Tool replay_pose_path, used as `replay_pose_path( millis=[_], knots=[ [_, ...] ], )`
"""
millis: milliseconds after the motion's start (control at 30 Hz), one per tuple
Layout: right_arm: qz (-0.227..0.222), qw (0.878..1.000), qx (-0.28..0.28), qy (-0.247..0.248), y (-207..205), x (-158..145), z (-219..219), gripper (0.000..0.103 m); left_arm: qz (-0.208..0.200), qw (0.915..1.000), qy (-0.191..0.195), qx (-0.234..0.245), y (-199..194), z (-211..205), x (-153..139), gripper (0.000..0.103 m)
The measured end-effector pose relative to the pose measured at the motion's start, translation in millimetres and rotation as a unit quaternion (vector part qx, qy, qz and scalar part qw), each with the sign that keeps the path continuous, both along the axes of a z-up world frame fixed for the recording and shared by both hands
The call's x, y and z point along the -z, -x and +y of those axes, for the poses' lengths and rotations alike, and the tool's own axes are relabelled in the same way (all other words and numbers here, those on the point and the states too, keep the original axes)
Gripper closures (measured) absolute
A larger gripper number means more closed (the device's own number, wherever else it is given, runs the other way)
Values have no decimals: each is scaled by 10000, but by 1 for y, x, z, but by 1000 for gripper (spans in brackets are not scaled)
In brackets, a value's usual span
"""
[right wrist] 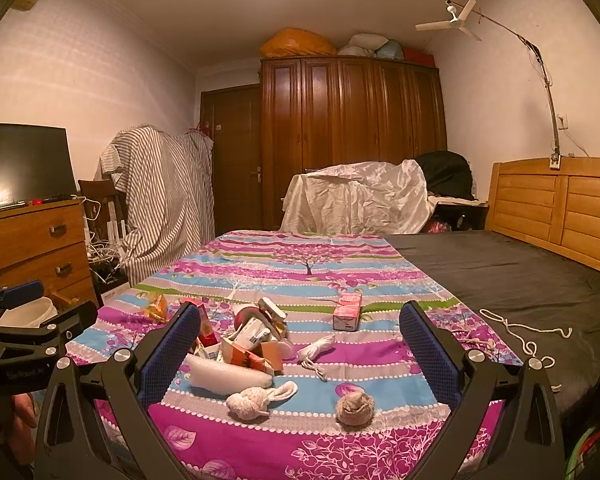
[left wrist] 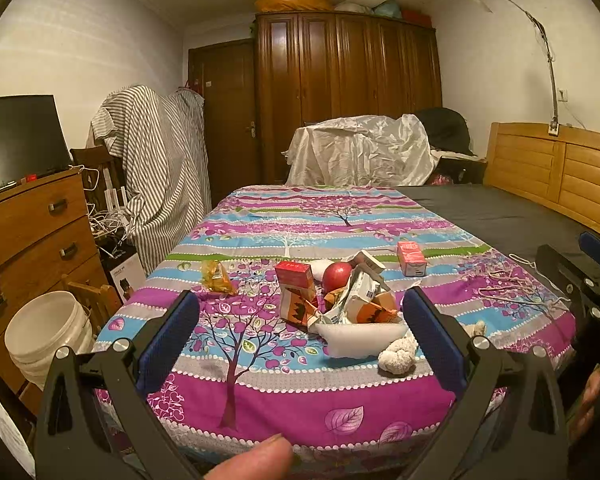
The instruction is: Collect trash
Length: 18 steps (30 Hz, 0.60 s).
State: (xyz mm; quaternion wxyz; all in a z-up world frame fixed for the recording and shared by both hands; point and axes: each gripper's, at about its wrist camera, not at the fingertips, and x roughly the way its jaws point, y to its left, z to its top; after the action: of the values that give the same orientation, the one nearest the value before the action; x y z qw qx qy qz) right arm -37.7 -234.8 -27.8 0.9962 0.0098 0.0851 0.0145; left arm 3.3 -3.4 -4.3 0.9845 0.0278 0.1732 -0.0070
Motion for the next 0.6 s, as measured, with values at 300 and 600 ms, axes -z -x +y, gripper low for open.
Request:
replay_pose_path(
  millis=[300, 600],
  knots=[
    [3, 10000, -16, 11, -1, -2, 1, 4, 16, 10000, -10, 1, 0, -1, 0, 5],
    [11, 10000, -45, 34, -3, -3, 1, 4, 48, 10000, 21, -2, -1, 3, 1, 5]
  ],
)
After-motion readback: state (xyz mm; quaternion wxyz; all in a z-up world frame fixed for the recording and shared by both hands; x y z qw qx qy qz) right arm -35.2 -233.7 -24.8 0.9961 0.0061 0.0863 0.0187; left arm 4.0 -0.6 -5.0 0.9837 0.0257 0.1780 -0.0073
